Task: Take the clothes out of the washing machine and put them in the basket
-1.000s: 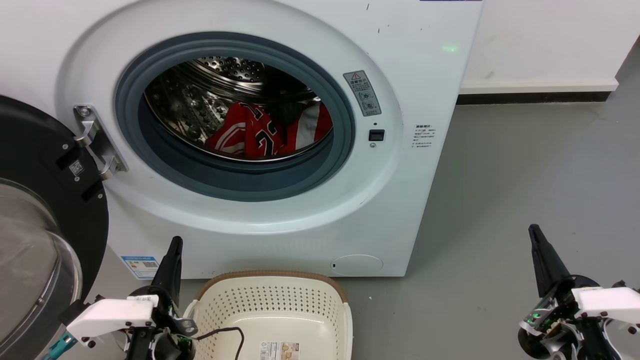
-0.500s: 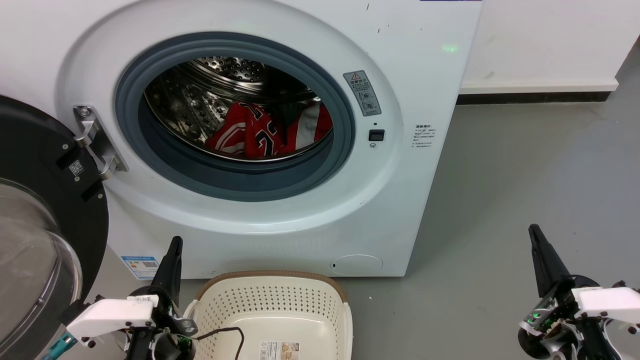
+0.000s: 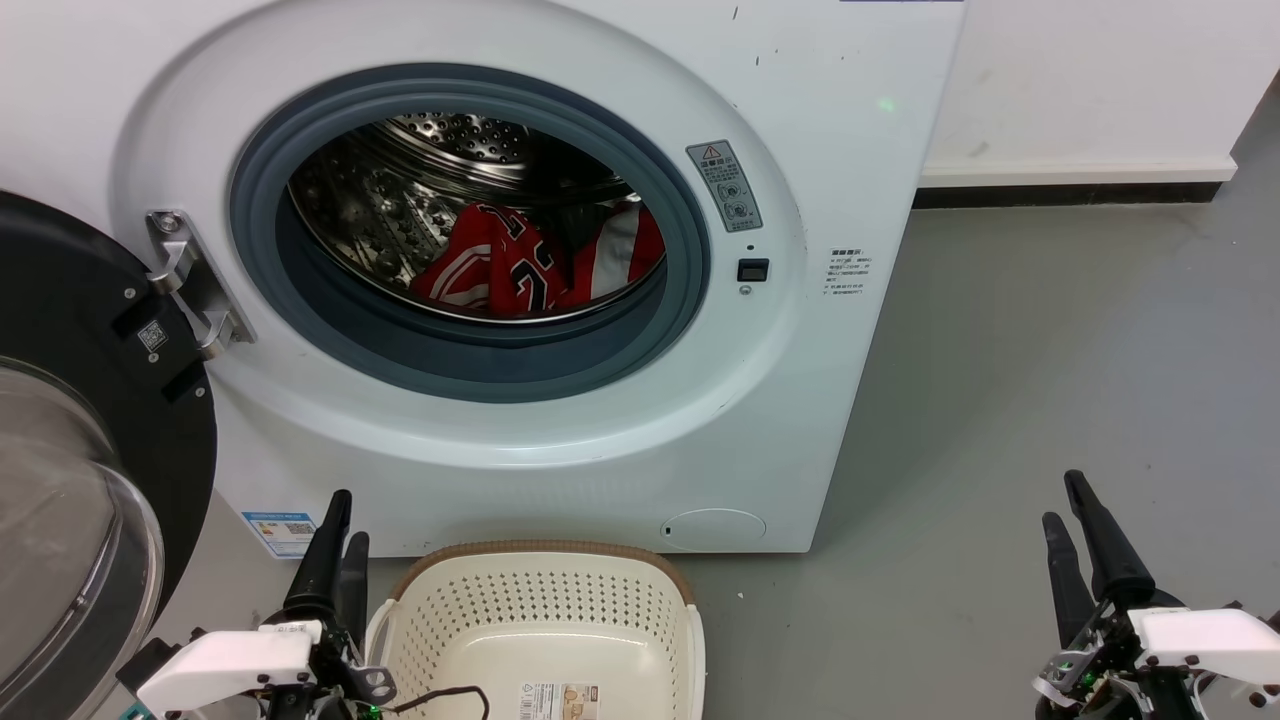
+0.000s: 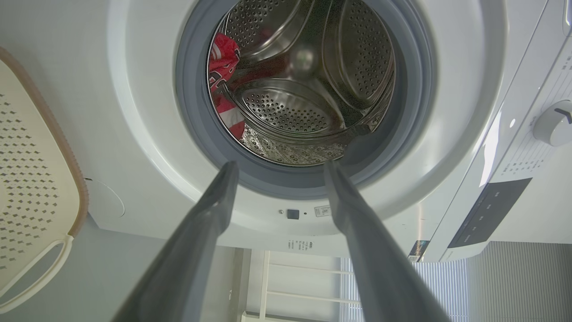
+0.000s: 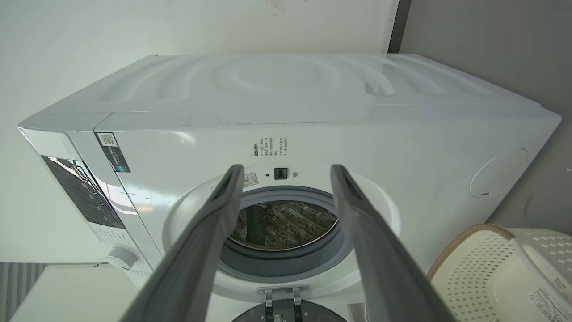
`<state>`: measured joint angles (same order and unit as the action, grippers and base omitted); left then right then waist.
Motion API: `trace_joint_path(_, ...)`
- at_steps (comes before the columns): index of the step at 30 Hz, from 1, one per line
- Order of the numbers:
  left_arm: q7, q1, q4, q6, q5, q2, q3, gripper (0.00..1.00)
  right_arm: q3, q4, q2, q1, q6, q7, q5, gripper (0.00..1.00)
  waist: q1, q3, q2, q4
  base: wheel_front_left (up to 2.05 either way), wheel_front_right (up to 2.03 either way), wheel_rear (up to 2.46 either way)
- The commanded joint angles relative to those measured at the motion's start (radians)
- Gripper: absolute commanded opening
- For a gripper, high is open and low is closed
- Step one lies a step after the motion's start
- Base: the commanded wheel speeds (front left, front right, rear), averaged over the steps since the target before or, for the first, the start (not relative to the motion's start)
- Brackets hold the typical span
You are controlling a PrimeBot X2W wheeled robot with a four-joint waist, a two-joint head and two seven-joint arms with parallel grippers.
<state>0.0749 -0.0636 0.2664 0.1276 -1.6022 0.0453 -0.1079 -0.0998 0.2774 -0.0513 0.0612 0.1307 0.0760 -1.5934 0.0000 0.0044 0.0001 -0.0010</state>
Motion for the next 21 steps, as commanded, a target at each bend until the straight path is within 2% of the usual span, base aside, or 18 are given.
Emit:
trace_joint_path(1, -0.013, -0.007, -0.026, 0.001, 0.012, 0.002, -0.005, 1.0, 0.003, -0.019, -0.001, 0.019, 0.0, -0.014, 0.014, 1.0, 0.0, 0.0, -0.0001, 0.0, 0.0, 0.0, 0.0)
trace_joint_path(9, -0.05, -0.001, -0.007, 0.001, 0.078, 0.003, -0.028, 1.0, 0.015, 0.008, 0.0, 0.026, 0.0, -0.051, 0.084, 1.0, 0.0, 0.0, -0.0001, -0.002, 0.0, 0.0, 0.0)
trace_joint_path(16, -0.08, -0.011, -0.032, 0.001, 0.197, 0.003, -0.103, 1.0, 0.002, -0.019, 0.0, 0.039, 0.0, -0.08, 0.245, 1.0, 0.0, 0.001, -0.0001, -0.003, 0.0, 0.0, 0.0)
trace_joint_path(21, -0.1, -0.013, -0.072, 0.001, 0.302, 0.003, -0.123, 1.0, -0.014, -0.07, 0.0, 0.038, 0.0, -0.1, 0.415, 1.0, 0.0, 0.003, -0.0001, -0.004, 0.0, 0.0, 0.0)
